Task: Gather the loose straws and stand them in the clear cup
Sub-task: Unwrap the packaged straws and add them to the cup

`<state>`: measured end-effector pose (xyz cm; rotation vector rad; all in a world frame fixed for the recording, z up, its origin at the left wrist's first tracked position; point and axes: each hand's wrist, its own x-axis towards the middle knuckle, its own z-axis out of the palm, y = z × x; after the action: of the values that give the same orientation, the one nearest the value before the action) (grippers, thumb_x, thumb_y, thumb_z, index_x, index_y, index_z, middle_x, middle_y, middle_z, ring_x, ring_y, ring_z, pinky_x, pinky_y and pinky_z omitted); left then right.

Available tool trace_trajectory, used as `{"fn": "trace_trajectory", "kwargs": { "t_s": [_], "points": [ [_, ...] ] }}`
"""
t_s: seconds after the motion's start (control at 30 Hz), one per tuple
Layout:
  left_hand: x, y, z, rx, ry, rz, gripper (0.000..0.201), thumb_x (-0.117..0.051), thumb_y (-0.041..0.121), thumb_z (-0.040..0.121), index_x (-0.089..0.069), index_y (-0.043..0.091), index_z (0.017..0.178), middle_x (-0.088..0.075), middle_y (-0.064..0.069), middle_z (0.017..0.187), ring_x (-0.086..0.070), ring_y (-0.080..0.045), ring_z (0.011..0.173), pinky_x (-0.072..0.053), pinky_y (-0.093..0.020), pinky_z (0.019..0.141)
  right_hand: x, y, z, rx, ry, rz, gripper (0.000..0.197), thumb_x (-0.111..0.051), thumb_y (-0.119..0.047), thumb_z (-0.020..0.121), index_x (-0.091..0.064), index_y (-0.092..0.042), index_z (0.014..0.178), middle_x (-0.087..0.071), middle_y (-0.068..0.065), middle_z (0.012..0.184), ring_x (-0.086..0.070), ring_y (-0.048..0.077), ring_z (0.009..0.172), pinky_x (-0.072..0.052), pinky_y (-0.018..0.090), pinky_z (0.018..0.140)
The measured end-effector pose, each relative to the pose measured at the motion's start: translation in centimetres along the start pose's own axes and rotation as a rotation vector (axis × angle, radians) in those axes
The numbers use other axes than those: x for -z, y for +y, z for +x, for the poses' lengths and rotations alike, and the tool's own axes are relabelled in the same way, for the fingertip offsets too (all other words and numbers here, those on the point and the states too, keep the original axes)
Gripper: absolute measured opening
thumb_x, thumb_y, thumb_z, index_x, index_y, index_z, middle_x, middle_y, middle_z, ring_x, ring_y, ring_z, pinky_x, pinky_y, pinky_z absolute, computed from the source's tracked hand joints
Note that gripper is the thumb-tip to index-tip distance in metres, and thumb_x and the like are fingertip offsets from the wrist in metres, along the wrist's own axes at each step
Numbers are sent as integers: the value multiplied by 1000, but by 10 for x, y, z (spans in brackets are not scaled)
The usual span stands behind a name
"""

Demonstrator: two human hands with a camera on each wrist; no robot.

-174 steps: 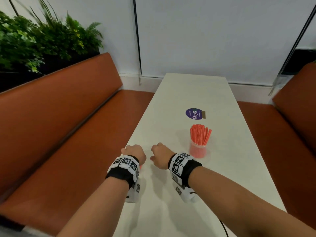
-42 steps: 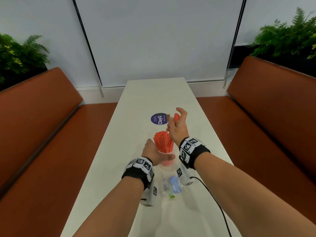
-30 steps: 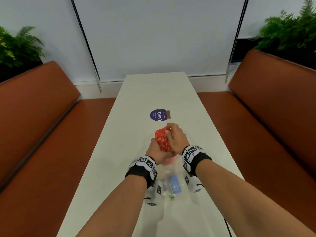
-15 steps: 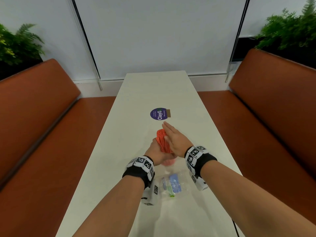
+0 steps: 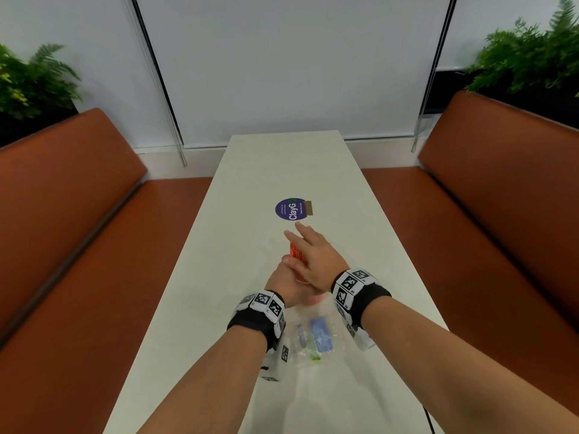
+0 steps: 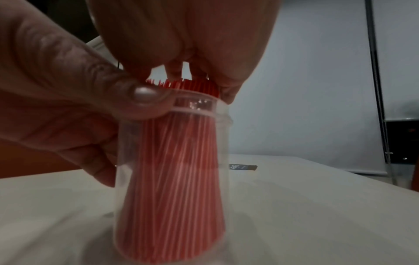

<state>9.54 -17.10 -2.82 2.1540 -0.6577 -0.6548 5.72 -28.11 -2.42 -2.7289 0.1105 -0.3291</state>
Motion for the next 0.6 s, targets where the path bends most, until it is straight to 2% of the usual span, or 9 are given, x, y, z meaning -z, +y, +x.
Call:
{"fn": "trace_trajectory", "kwargs": {
  "t_s": [0.07, 0.17, 0.37, 0.47, 0.6],
  "points": [
    [-1, 0, -2, 5, 13, 23, 76, -81, 21, 72, -41, 8, 135, -58, -8, 128, -59, -25, 118, -49, -33, 97, -1, -3, 4, -10, 0, -46, 49, -39, -30, 99, -34, -14, 145, -25, 9, 157, -20, 30, 146, -18, 37, 120],
    [2, -2, -2, 56, 15, 8, 86, -84, 32, 68, -36, 9, 135, -58, -6, 130, -58, -24, 118, -48, -33, 97, -1, -2, 6, -63, -1, -40, 45, -30, -22, 102, -34, -8, 144, -29, 9, 156, -21, 26, 146, -16, 32, 120],
    [6, -4, -1, 55, -27, -31, 85, -84, 34, 68, -36, 12, 134, -59, -4, 127, -59, -21, 114, -49, -33, 97, 4, 7, -5, -11, 1, -103, 51, -22, -29, 101, -23, -13, 149, -23, 6, 158, -14, 23, 149, -9, 39, 122],
    [7, -4, -2, 50, -45, -26, 85, -84, 33, 68, -35, 12, 135, -59, -4, 127, -59, -22, 114, -49, -34, 96, 6, 9, -9, 0, -84, -148, 50, -25, -27, 102, -20, -12, 150, -18, 5, 160, -9, 22, 149, -7, 38, 123],
    [8, -2, -2, 55, -50, -18, 88, -84, 33, 68, -33, 12, 136, -58, -5, 129, -59, -23, 116, -49, -37, 100, 8, 6, -9, 18, -77, -170, 50, -28, -26, 102, -23, -10, 149, -19, 7, 160, -10, 22, 149, -7, 37, 122]
  ]
}}
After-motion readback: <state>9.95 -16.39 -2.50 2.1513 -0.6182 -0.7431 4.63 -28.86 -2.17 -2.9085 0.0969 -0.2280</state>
